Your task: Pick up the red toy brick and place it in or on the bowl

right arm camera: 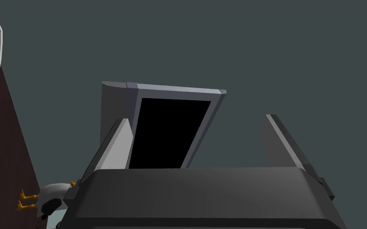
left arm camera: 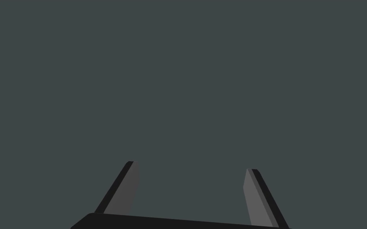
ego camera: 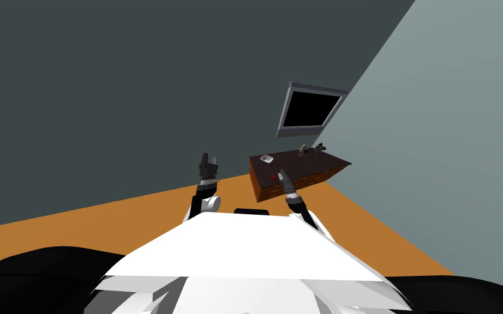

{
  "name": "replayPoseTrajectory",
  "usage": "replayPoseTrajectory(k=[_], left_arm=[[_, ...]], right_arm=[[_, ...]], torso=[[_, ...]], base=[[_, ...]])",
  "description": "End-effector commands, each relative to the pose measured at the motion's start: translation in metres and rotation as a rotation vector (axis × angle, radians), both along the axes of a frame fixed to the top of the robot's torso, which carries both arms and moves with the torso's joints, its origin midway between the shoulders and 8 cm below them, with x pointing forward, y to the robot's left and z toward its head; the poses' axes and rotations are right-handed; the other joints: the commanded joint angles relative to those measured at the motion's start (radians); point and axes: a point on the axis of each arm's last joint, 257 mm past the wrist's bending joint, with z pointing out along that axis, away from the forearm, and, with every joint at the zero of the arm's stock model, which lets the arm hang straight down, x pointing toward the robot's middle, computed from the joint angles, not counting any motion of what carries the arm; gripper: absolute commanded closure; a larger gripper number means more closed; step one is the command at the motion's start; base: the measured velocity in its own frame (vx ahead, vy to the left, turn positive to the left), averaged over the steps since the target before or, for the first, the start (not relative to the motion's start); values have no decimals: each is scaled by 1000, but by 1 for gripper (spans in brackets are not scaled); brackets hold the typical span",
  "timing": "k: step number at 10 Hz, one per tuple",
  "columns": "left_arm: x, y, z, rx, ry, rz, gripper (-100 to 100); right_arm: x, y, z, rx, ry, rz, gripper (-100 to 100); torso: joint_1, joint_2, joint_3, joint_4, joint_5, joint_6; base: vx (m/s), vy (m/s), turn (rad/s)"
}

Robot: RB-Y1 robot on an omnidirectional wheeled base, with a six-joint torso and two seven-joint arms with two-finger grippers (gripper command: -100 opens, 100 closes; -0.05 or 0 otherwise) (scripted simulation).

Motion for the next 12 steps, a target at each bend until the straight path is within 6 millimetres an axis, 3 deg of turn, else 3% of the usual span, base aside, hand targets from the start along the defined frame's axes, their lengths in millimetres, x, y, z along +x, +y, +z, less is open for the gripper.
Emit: replayPoseTrajectory(k=[1,2,3,4,5,6,7,8,9,10,12], left_arm=[[0,0,0,0,0,0,0],[0,0,0,0,0,0,0],[0,0,0,0,0,0,0],[0,0,0,0,0,0,0],[0,0,0,0,0,0,0],[0,0,0,0,0,0,0],[0,0,0,0,0,0,0],[0,0,0,0,0,0,0],[0,0,0,0,0,0,0],[0,0,0,0,0,0,0],[0,0,0,0,0,0,0]], right_arm=[[-2,5,-35,-28,85,34,-100],[-2,2,-44,-36,103,31,-100],[-5,2,-67,-59,159,53,-100],[-6,0,-73,-62,170,49,-100],[-10,-2,-97,-89,228,70,-100],[-11,-4,-103,-91,238,66,-100],[-17,-6,-125,-120,292,86,-100],[-18,-9,-133,-124,307,81,-100],[-26,-13,-156,-157,363,98,-100],[-27,-17,-163,-161,377,93,-100],[-45,-28,-208,-227,483,122,-100]], torso=[[0,0,0,0,0,0],[0,1,0,0,0,0],[0,0,0,0,0,0],[0,-1,0,0,0,0],[1,-2,-1,0,0,0],[1,-2,-1,0,0,0],[1,-2,-1,0,0,0],[1,-3,-1,0,0,0],[1,-3,-1,0,0,0],[1,-3,-1,0,0,0],[2,-3,-2,-1,0,0]], base=[[-77,-13,233],[-53,-17,61],[-45,-9,132],[-33,-9,58],[-35,-2,118],[-26,-4,86],[-25,-2,113],[-25,-3,99],[-25,3,161],[-18,4,92],[-16,14,198]])
